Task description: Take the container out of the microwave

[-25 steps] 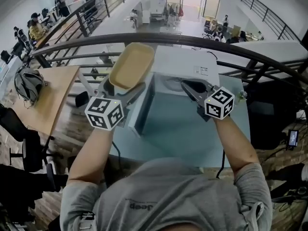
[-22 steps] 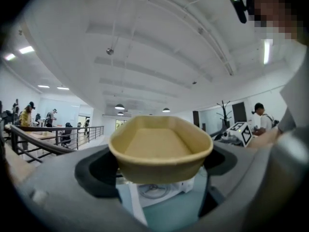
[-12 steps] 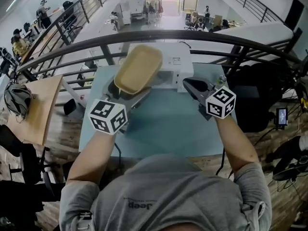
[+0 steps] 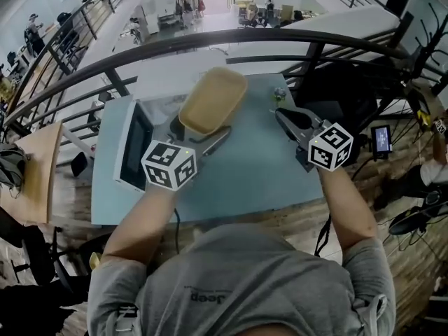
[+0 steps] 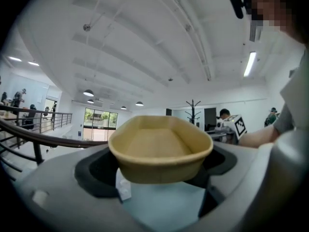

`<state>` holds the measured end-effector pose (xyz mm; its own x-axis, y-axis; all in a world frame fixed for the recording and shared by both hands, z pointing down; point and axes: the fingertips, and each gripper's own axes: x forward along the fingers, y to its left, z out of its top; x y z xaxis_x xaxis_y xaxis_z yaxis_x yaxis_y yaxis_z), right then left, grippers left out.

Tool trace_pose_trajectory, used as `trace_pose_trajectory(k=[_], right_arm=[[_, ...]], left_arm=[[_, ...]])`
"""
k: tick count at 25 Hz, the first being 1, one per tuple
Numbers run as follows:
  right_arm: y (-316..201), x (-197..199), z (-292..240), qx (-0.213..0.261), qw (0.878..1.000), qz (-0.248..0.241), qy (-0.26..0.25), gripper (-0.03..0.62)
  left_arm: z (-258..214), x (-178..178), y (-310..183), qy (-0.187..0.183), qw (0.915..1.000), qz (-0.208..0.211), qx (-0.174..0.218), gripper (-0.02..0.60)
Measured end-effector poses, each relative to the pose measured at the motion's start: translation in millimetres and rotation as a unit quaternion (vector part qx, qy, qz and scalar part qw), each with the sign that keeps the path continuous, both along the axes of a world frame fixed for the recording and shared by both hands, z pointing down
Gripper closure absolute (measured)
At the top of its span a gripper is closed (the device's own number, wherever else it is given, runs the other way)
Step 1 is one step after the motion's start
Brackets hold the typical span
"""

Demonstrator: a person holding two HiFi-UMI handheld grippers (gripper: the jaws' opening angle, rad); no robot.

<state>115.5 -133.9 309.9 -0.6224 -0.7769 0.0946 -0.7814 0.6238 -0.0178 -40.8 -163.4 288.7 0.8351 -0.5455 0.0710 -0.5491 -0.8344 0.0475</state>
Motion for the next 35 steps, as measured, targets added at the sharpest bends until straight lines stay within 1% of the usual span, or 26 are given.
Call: trace_pose_trajectory(k=[5, 10, 15, 21, 28, 35], right_arm=[[25, 47, 14, 0.000, 1.000, 0.029, 0.011, 0.589], [56, 76, 39, -0.010, 0.998, 0.056, 0.013, 0.589], [77, 99, 65, -0.027, 0.997, 0.074, 0.009, 0.589], [89, 123, 89, -0.047, 0.995, 0.089, 0.001, 0.589], [100, 147, 117, -0.069, 0.993, 0.098, -0.010, 0.589], [111, 167, 148, -0.095, 0.989, 0.109, -0.017, 0.589]], left_arm=[[29, 57, 10, -0.005, 0.9997, 0.023, -0.005, 0.060], [74, 100, 24, -0.015, 0.9985, 0.046, -0.025, 0.060], [119, 129, 31, -0.032, 0.9970, 0.056, -0.043, 0.060], [168, 155, 30, -0.048, 0.9949, 0.061, -0.065, 0.060], [227, 190, 29, -0.072, 0.9927, 0.066, -0.071, 0.060], [287, 224, 33, -0.113, 0.9869, 0.079, -0.084, 0.060]])
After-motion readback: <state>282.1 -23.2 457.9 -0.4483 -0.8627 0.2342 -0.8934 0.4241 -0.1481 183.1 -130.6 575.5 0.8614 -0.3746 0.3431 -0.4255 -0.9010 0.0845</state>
